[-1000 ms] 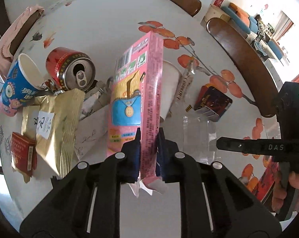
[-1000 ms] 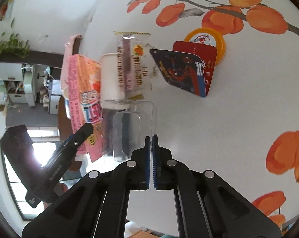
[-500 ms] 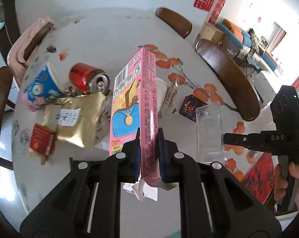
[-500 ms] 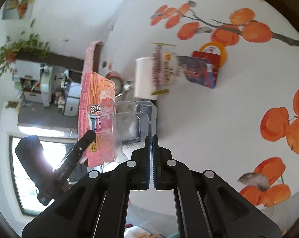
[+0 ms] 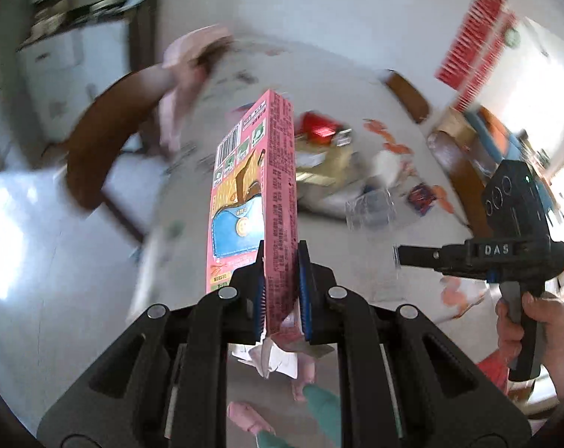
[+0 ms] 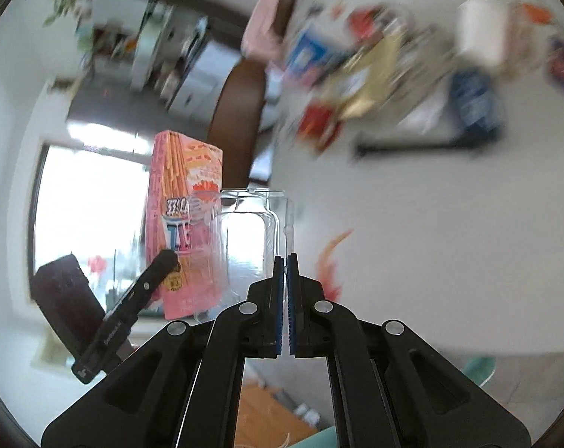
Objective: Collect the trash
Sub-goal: 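Carry the pink box and clear tray to the bin and open both tools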
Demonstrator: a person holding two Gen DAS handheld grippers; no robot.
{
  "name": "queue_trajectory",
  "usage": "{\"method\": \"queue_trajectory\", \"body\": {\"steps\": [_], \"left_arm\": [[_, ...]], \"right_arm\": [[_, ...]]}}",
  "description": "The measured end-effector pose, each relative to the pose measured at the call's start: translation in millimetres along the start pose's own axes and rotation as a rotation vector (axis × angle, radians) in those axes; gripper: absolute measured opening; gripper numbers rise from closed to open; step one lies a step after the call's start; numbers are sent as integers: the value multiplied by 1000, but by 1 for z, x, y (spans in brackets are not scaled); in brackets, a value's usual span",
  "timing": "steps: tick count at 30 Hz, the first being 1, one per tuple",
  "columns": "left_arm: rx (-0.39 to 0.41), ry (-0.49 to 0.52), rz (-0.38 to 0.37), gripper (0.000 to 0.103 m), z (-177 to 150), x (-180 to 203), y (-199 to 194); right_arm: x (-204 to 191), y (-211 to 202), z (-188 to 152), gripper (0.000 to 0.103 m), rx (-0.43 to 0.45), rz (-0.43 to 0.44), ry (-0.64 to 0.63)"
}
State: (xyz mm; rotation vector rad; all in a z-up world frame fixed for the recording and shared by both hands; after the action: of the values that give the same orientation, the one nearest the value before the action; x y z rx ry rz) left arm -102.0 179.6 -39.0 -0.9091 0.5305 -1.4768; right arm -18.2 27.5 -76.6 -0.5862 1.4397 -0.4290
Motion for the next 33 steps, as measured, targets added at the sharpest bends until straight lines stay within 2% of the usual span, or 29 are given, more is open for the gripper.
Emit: {"method": "queue_trajectory", "body": {"steps": [5,9,12,14,17,20,23,27,33], "left_arm": [[-64,-114,101,12,-84,-70,-41],[-169,-254,163,12,-170,-124,-59],[-239,-356,174,12,-226,-150,-58],[-274,-403,169,12,-252,-158,-53],[-347,-486,129,12,-298,-171,-25],[-399,-506,104,12,-329,-182,7],[-451,-545,44,12,-354,-204,62],[-511,-517,26,12,-374,-236,132],[-597,-493,-44,12,-396,-278,252]], "right_arm": [[-38,89,-74,3,-195,21,-29],[-49,147,-138,3,-329,12,-20],[-46,181,-176,3,-414,-10,-9],[-37,205,-205,3,-483,-43,18],[-12,240,-242,3,-546,-108,57],[28,272,-264,3,-551,-173,125],[77,302,-268,3,-525,-241,181],[144,360,-247,3,-451,-301,291],[222,448,-207,3,-328,-318,436]]}}
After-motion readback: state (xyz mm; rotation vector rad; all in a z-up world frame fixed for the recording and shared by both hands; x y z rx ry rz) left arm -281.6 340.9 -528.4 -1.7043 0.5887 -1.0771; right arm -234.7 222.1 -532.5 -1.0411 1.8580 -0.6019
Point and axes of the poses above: each gripper's, at about its wrist camera, not at the fingertips, and y roughly the way its jaws point, x to its right, z to its top, the point moved 8 cm from there along y, roughly the way its jaws point, and after that the axes turned 2 degrees about y, right-handed, at the moved point
